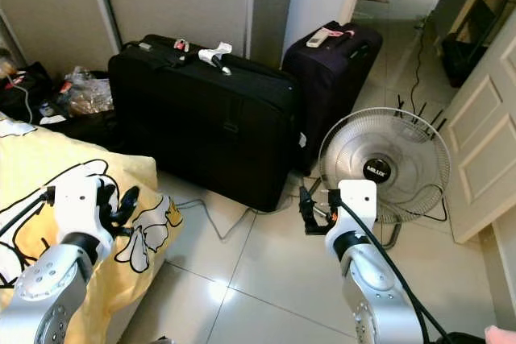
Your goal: Clean up the room
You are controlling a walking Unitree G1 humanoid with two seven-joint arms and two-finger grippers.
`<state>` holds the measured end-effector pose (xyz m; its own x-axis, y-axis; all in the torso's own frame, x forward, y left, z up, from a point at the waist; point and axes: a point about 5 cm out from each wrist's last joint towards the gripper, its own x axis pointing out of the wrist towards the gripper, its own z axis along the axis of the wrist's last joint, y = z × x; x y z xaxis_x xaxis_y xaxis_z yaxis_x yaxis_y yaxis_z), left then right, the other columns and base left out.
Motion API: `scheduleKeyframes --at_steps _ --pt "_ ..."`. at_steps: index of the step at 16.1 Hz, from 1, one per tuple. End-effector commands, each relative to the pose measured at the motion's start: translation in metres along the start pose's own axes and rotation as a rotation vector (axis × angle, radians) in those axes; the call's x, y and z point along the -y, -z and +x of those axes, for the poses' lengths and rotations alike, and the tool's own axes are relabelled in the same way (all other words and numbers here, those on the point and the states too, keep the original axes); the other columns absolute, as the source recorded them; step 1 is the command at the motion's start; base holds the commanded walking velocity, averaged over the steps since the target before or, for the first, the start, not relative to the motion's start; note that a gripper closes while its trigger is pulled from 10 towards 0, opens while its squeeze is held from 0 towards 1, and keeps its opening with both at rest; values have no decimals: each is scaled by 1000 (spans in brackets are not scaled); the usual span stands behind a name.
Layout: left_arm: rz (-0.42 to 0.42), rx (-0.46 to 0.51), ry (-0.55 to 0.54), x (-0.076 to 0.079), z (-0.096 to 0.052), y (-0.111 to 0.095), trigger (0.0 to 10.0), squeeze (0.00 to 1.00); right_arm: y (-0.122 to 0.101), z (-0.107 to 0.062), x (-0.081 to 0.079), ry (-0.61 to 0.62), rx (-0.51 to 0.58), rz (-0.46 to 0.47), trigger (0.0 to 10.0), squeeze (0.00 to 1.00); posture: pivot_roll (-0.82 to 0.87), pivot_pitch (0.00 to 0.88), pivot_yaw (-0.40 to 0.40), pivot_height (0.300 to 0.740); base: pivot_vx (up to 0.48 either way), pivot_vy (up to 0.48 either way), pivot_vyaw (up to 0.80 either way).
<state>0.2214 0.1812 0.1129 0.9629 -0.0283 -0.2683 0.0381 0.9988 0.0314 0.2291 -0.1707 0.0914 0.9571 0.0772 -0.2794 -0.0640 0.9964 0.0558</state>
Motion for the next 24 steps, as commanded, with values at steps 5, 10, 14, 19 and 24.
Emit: scheduleKeyframes --at_steps 5,10,14,19,24 --pt "82 126 27 3 4 -19 10000 1000 -1 -5 -1 -71 33 -144 10000 1000 24 0 1 740 0 0 640" --pt "97 134 19 2 4 -18 10000 1000 -8 -1 -10 -125 85 -82 10000 1000 49 0 -9 740 0 0 800" --pt "130 131 -4 1 1 -16 10000 0 -5 1 -10 -113 83 -137 10000 1000 60 0 -20 740 0 0 800" --pt "187 159 8 4 3 -17 10000 0 5 1 2 -68 -1 -335 10000 1000 50 0 -8 740 0 0 800" --pt "132 161 37 9 3 -19 10000 0 4 -6 -7 -108 42 49 10000 1000 47 0 4 740 0 0 800"
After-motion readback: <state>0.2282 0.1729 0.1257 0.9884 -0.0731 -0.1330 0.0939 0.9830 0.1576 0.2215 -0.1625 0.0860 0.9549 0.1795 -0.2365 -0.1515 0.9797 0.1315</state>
